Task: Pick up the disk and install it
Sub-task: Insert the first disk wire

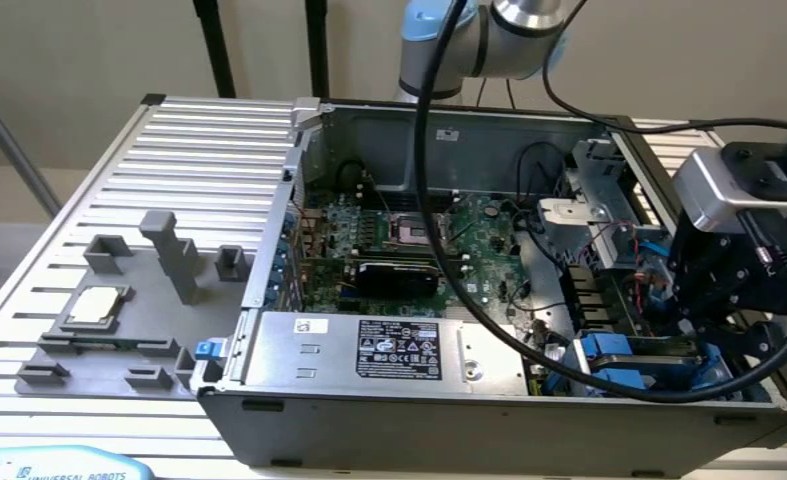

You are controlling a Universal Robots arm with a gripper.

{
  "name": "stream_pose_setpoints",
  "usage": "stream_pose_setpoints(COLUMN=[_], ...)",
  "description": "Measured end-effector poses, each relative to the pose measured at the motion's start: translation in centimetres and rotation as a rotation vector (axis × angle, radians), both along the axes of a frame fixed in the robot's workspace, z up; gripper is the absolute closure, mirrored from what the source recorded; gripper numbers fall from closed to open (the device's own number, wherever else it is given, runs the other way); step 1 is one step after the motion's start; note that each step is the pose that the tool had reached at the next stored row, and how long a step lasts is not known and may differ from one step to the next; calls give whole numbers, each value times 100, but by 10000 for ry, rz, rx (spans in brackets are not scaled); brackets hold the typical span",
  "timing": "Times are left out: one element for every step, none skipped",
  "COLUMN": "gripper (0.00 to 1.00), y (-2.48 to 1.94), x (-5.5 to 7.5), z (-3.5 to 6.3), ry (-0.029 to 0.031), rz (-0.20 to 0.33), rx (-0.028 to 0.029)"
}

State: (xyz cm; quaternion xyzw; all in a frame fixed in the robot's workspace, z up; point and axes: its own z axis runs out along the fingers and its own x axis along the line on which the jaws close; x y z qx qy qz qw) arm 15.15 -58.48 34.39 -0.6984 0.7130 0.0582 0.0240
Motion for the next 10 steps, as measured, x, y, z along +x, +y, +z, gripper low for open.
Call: stream_pose_setpoints(gripper=[84,84,84,84,84,84,84,84,84,84], y=[0,0,0,0,0,0,-1,-1,1,1], x=[-1,-5,-12,-21,-30,-39,-45,-48,-47,-47], z=[-2,-1,-1,-2,-1,-2,-2,-2,-2,-1], ry=[0,0,1,1,0,0,0,0,0,-1], rz=[-82,-151,-202,-234,-261,-289,-320,-358,-412,-485], rx=[-17,-25,-25,-25,-26,-25,-25,-31,-50,-97])
